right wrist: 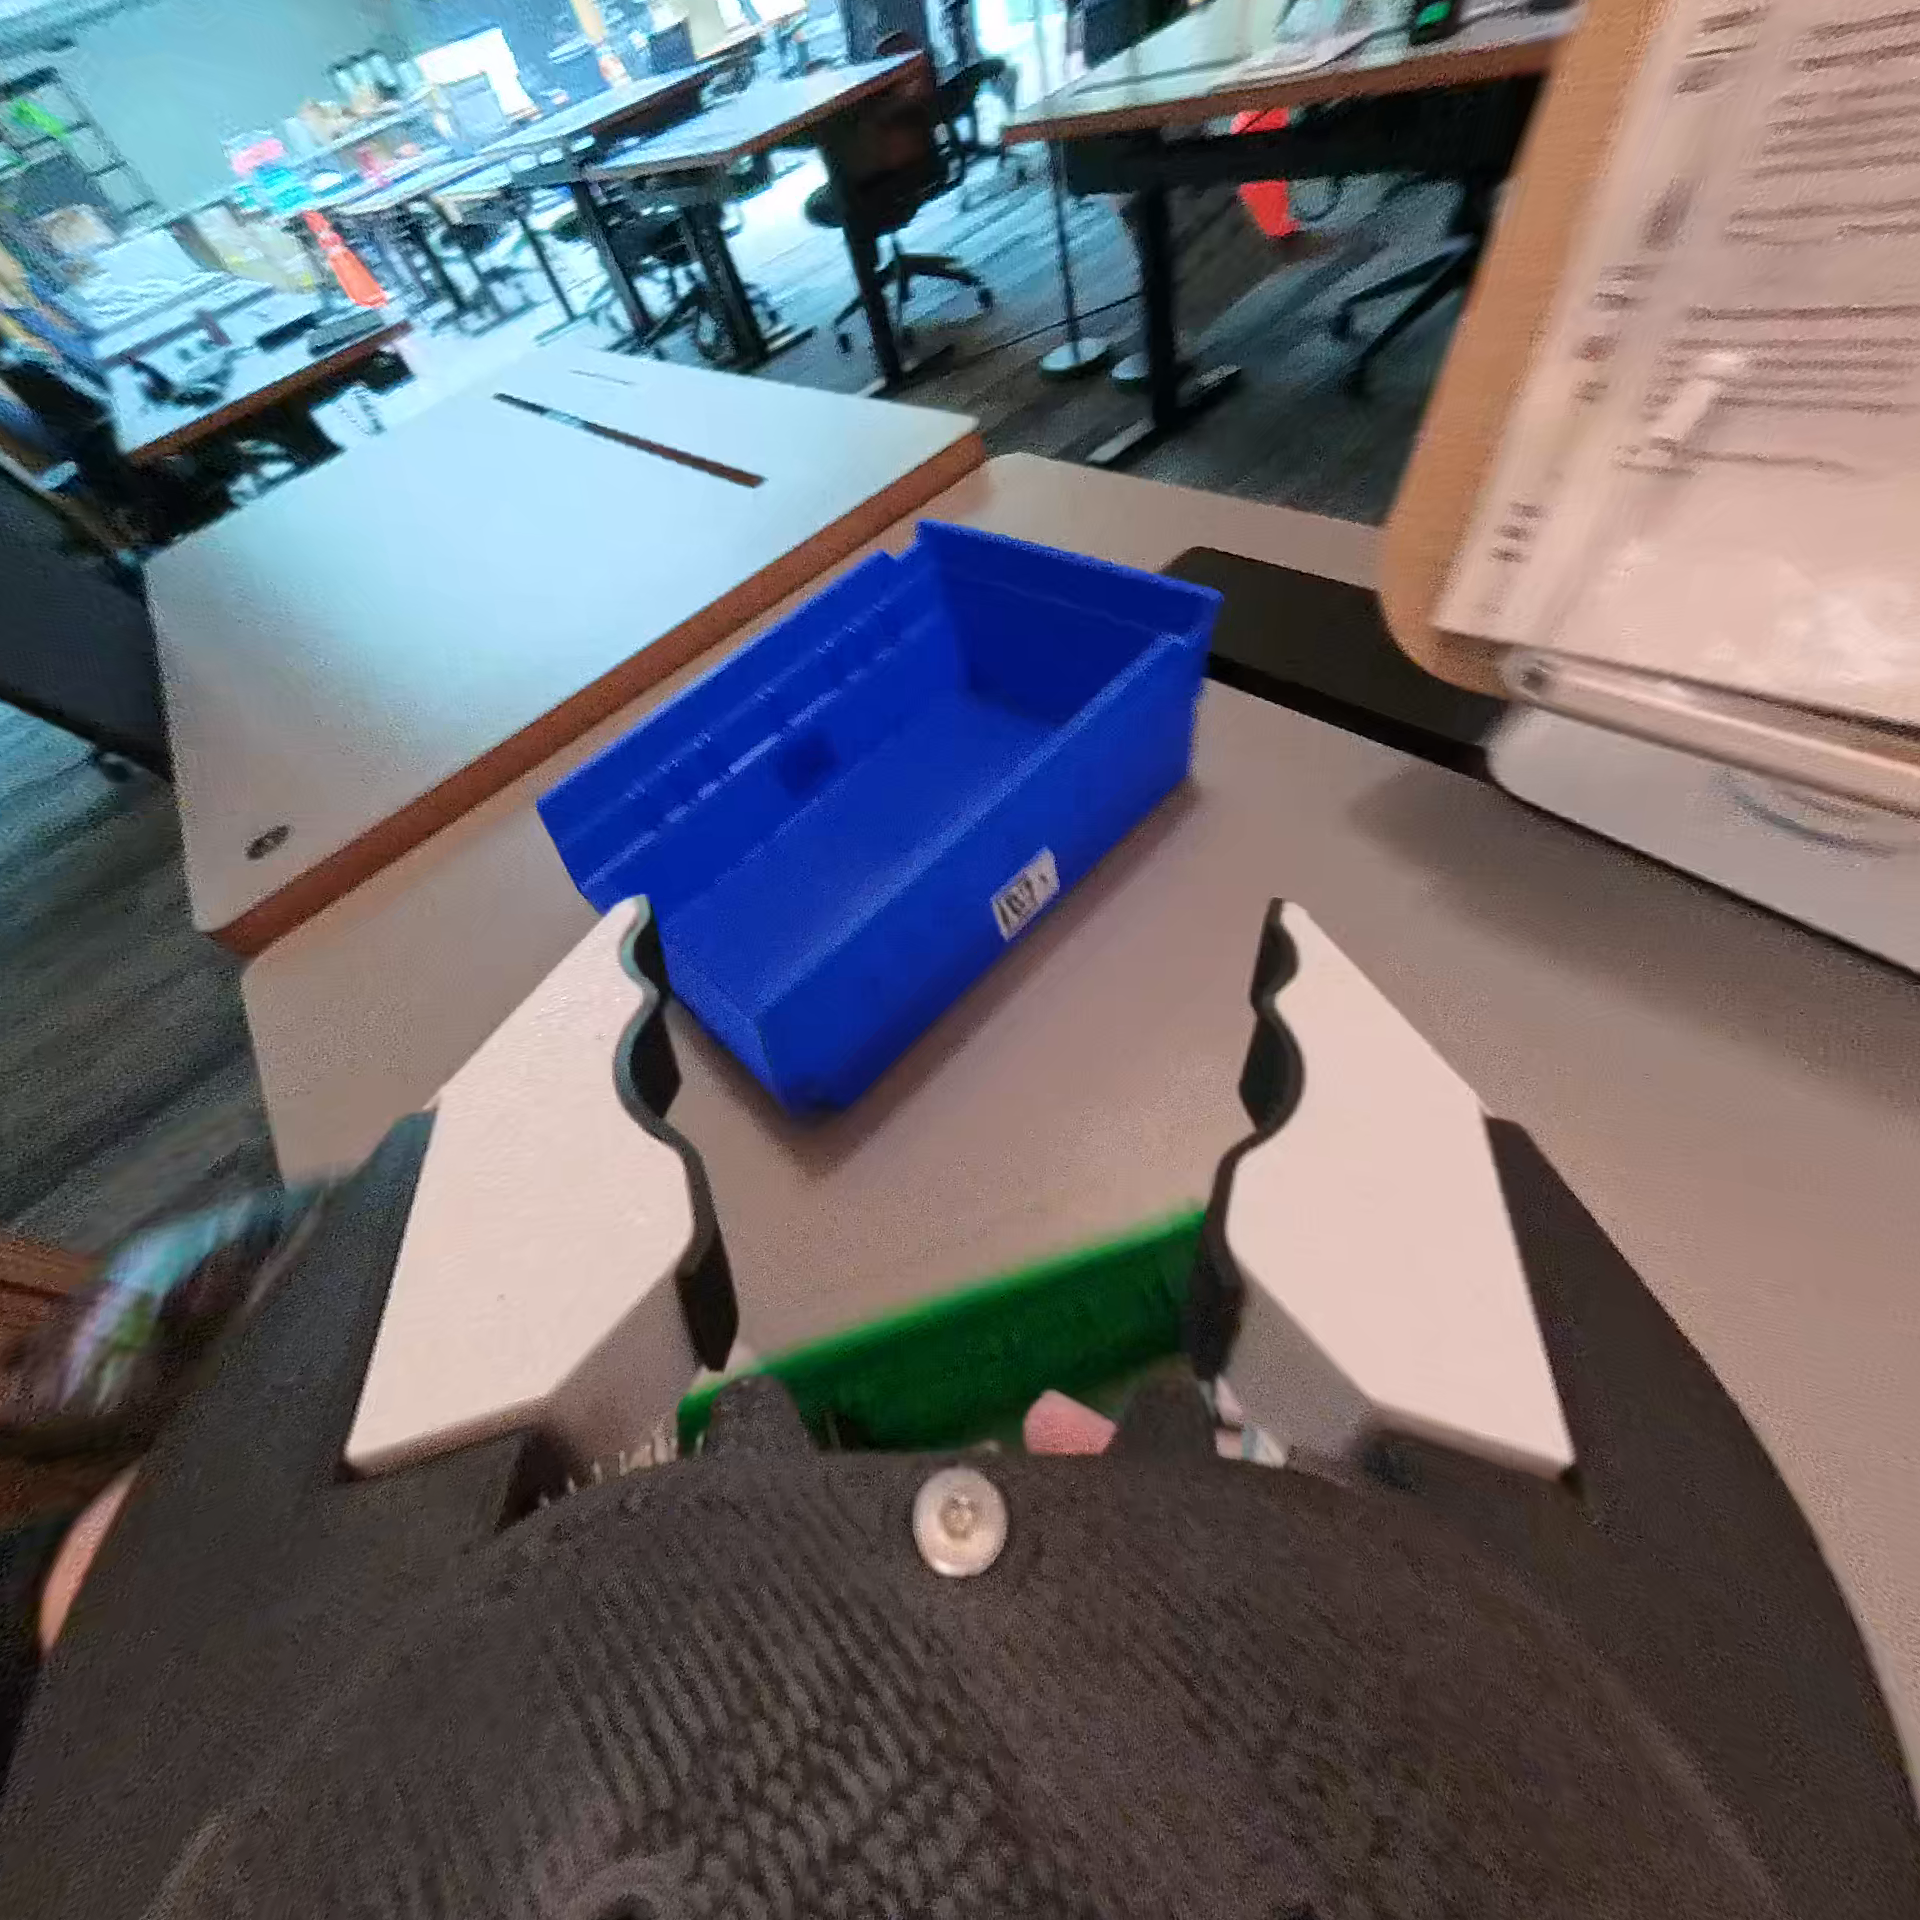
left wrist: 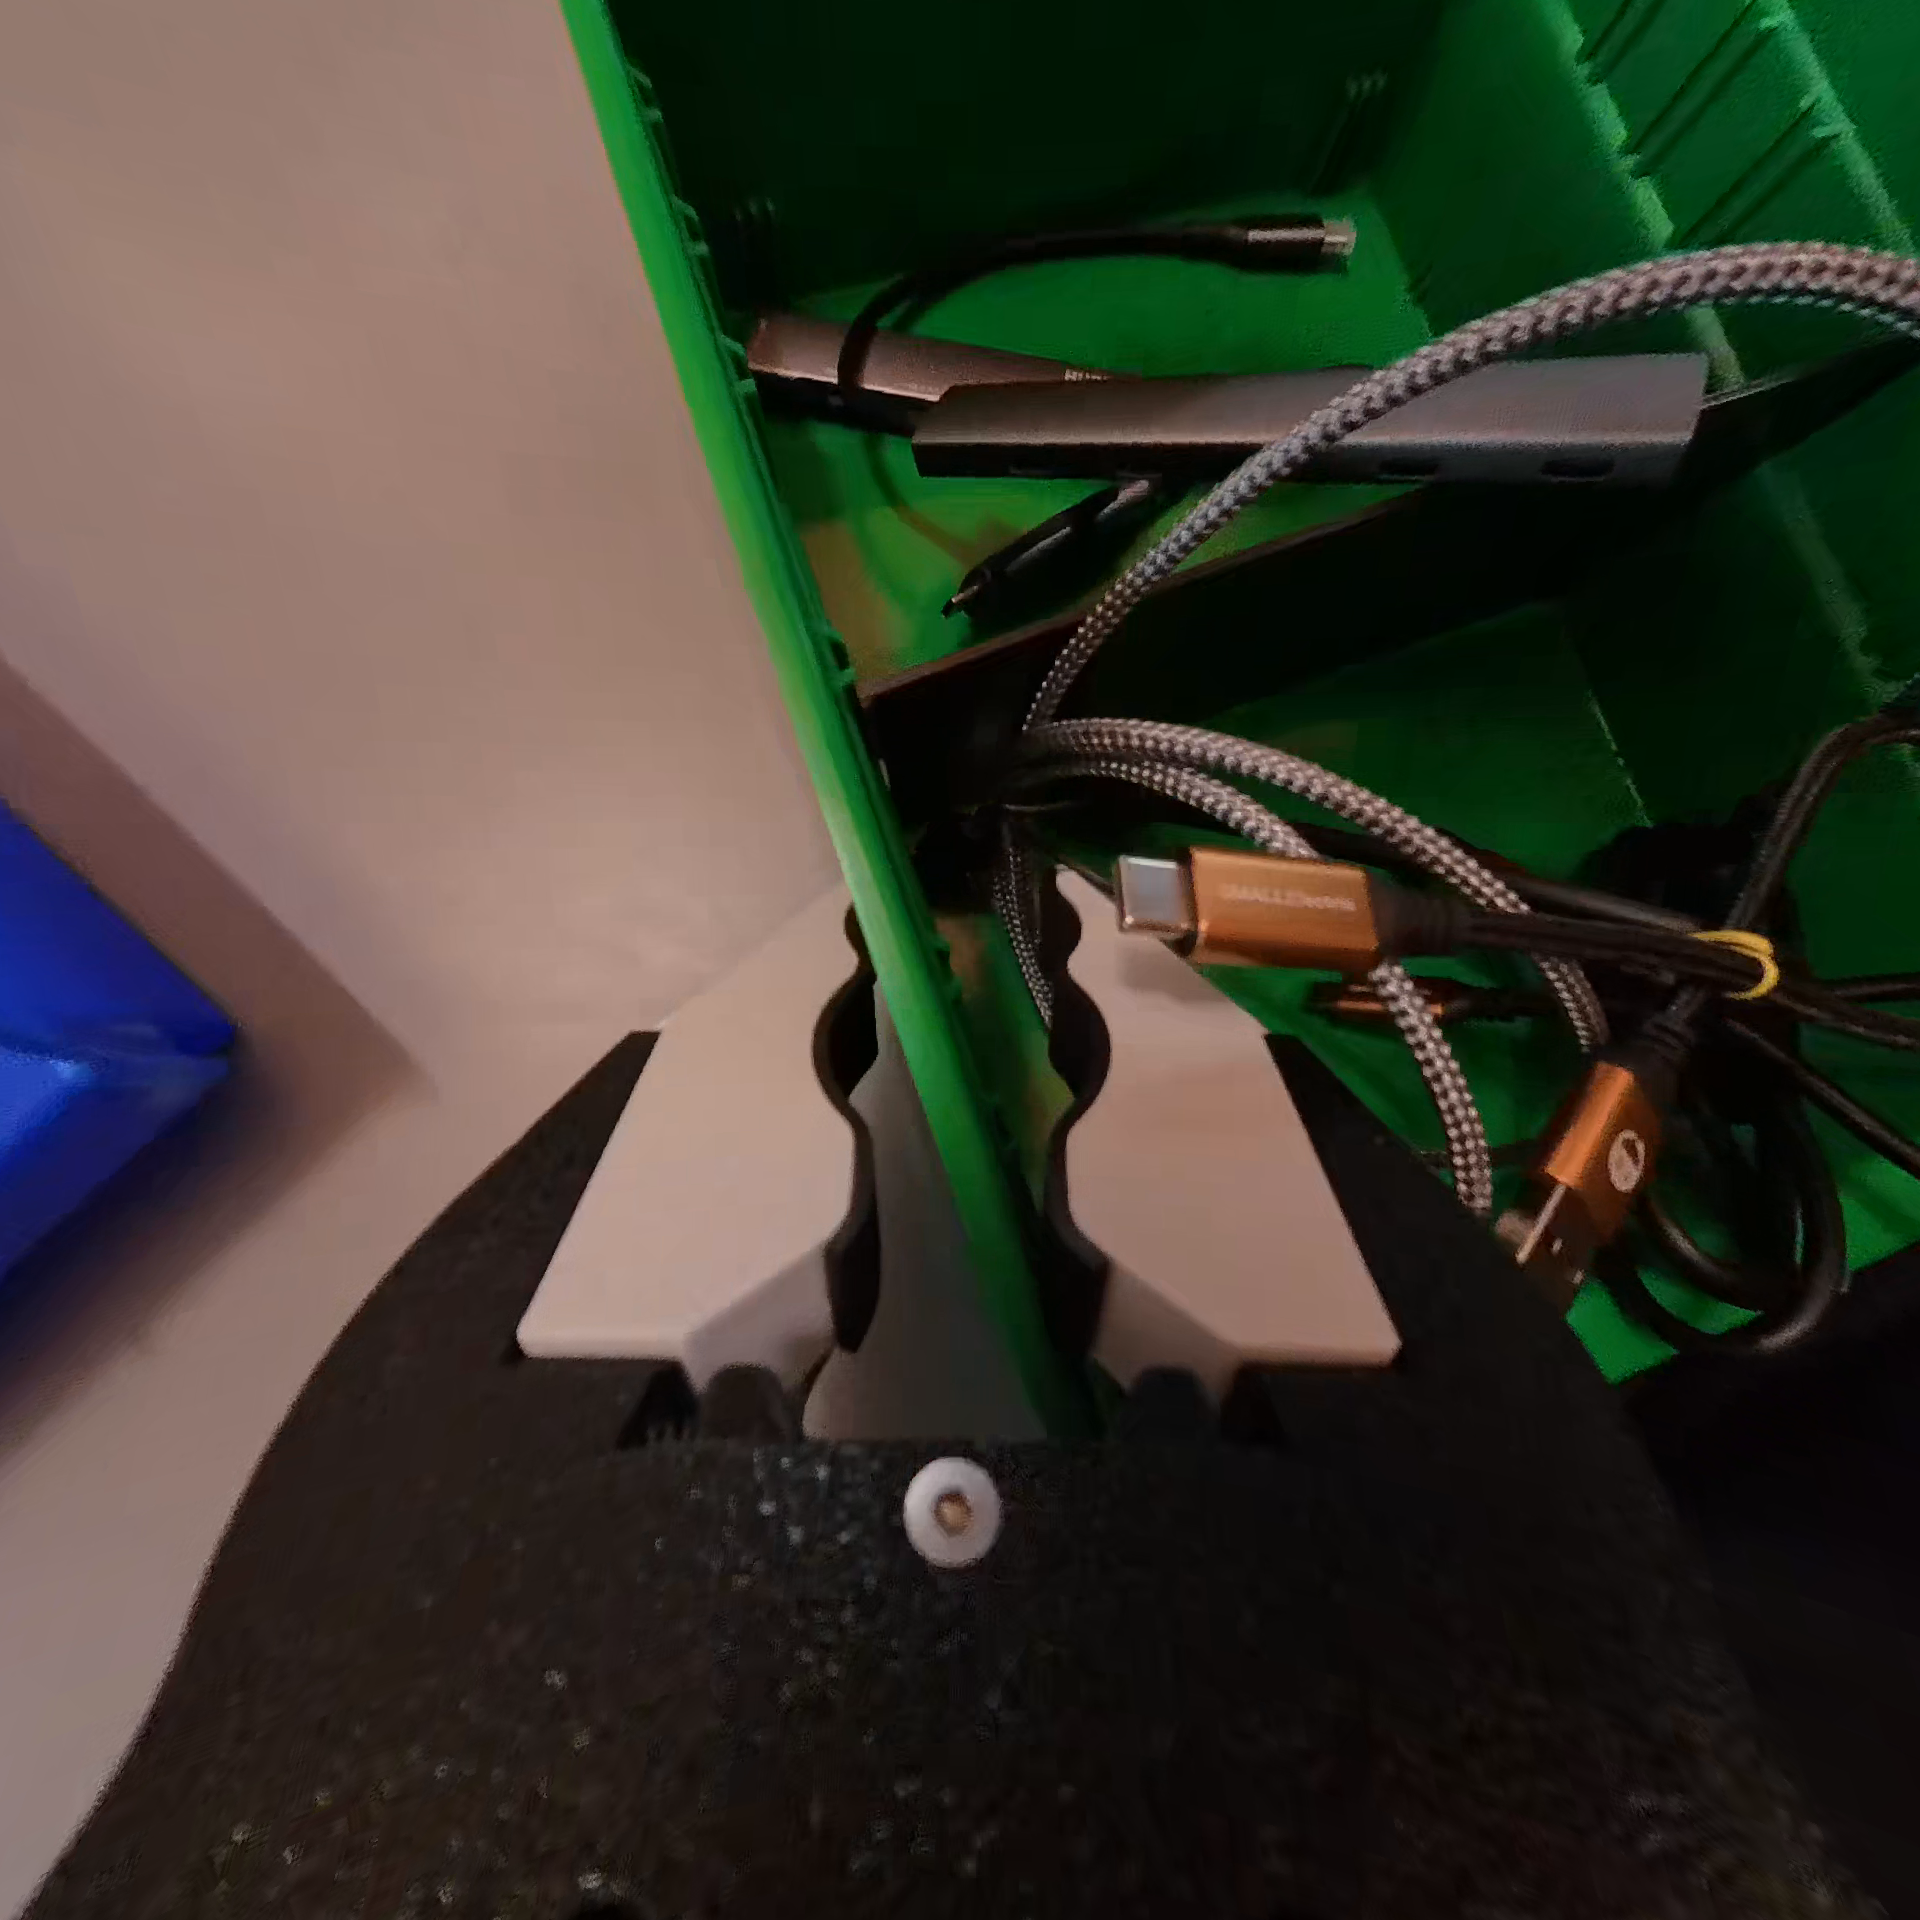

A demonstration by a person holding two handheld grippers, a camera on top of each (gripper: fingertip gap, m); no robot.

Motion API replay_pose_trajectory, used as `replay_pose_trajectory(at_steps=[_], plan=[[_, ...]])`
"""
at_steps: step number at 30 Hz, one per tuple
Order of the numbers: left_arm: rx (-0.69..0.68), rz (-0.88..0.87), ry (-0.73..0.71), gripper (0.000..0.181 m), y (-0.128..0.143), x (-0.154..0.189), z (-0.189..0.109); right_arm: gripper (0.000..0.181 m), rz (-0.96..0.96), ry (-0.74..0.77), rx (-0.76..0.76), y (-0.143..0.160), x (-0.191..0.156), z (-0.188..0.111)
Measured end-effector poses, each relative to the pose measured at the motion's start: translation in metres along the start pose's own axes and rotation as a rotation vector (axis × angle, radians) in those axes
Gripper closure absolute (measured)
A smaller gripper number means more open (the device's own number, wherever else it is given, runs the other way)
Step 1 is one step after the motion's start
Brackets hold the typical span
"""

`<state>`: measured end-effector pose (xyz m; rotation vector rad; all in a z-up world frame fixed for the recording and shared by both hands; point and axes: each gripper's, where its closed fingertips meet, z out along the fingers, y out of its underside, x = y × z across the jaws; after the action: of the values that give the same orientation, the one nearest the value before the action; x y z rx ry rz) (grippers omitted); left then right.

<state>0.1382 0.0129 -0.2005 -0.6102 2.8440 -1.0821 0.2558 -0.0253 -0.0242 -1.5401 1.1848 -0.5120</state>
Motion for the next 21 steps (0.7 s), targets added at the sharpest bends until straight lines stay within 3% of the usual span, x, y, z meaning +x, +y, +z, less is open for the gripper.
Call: replay_pose_trajectory(at_steps=[2,3,4,9,11,12,13,15,18,21], plan=[[0.023,0.01,-0.02,0.153,-0.002,-0.002,0.0,0.072,-0.028,0.025,-0.053,-0.009,-0.001,0.044],[0.04,0.019,-0.027,0.152,-0.004,-0.002,0.0,0.063,-0.025,0.055,-0.108,-0.005,0.004,0.067],[0.043,0.029,-0.028,0.151,-0.005,-0.002,0.0,0.056,-0.019,0.067,-0.182,0.004,0.007,0.089],[0.023,0.042,-0.029,0.148,-0.002,-0.003,0.001,0.072,0.101,0.121,-0.471,0.067,0.029,0.164],[0.032,0.029,0.0,0.148,-0.002,-0.001,0.001,0.081,0.145,0.123,-0.5,0.083,0.03,0.182],[0.035,0.023,0.011,0.148,-0.002,0.0,0.001,0.09,0.196,0.049,-0.487,0.082,0.02,0.188],[0.036,0.021,0.012,0.148,-0.002,0.001,0.001,0.111,0.245,0.019,-0.477,0.083,0.016,0.193],[0.028,0.034,-0.008,0.148,-0.001,-0.001,0.001,0.106,0.287,-0.031,-0.497,0.088,0.012,0.197],[0.015,0.063,-0.055,0.146,0.0,-0.005,0.0,0.123,0.332,-0.108,-0.483,0.086,0.003,0.199],[0.01,0.075,-0.065,0.146,0.0,-0.006,0.0,0.144,0.269,-0.002,-0.446,0.071,0.009,0.203]])
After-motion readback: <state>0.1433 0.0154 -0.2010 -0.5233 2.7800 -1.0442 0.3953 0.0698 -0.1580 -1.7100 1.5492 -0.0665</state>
